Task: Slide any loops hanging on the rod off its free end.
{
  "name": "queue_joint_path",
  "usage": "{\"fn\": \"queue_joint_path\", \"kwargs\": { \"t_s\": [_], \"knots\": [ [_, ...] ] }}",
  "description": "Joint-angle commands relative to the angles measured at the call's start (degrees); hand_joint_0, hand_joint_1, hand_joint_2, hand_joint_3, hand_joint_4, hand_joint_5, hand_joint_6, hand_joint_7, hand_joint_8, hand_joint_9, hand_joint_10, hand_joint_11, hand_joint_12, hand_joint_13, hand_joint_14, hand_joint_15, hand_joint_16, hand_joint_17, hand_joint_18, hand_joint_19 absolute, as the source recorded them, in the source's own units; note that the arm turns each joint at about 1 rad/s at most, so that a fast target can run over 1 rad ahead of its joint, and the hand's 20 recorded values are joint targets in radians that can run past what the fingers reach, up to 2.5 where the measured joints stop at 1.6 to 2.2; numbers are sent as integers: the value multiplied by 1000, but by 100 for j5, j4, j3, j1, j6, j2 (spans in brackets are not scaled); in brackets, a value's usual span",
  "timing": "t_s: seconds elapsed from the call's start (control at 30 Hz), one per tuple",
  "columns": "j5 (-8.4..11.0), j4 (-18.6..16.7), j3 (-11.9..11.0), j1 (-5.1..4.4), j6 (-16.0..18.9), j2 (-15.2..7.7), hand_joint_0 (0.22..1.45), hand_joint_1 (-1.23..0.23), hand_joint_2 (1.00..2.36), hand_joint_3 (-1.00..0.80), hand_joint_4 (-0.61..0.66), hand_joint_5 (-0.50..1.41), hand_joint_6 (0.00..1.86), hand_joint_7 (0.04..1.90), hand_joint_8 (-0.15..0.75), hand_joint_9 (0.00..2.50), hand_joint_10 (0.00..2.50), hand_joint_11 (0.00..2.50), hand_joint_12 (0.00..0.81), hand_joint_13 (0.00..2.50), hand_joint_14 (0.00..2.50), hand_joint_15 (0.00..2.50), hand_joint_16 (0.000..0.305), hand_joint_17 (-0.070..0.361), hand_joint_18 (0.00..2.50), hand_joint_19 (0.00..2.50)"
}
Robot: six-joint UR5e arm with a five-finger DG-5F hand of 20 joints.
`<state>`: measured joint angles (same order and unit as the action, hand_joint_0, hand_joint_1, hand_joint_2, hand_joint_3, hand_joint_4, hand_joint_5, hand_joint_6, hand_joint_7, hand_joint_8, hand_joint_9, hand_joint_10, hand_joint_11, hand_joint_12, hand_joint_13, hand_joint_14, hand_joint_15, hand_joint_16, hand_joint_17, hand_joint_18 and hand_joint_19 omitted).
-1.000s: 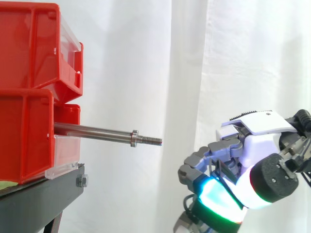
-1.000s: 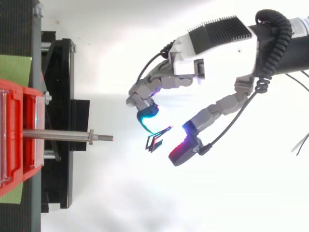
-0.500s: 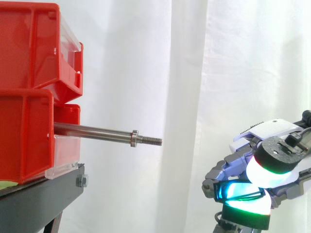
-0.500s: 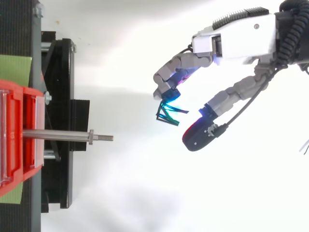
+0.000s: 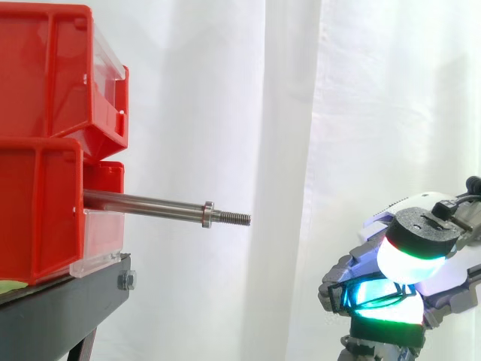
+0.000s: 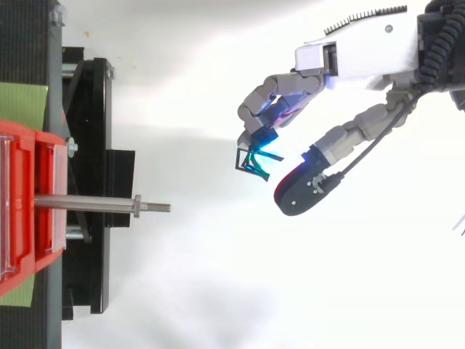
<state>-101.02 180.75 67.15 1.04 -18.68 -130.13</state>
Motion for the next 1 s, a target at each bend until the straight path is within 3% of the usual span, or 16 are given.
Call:
{"fn": "queue_joint_path", "kwargs": {
  "t_s": [0.0,0.3,0.43,0.6,0.97],
  "knots": [
    [3,-5,0,2,119,-3,579,-722,1013,-365,245,-182,748,1452,342,603,3,114,348,607,0,0,51,115,700,126],
    [3,4,0,10,128,-3,595,-768,1010,-398,243,-188,737,1450,332,587,3,112,346,606,0,0,51,116,706,127],
    [3,13,0,19,128,5,595,-752,1017,-317,220,-191,750,1465,332,591,3,106,345,608,0,0,52,116,710,128],
    [3,13,0,19,137,-3,591,-700,1023,-219,232,-200,762,1436,330,597,5,119,342,608,0,0,52,117,710,143],
    [3,66,9,28,137,-3,570,-559,1019,-286,245,-181,710,1444,335,641,4,123,343,599,0,0,54,121,695,176]
  ]
}}
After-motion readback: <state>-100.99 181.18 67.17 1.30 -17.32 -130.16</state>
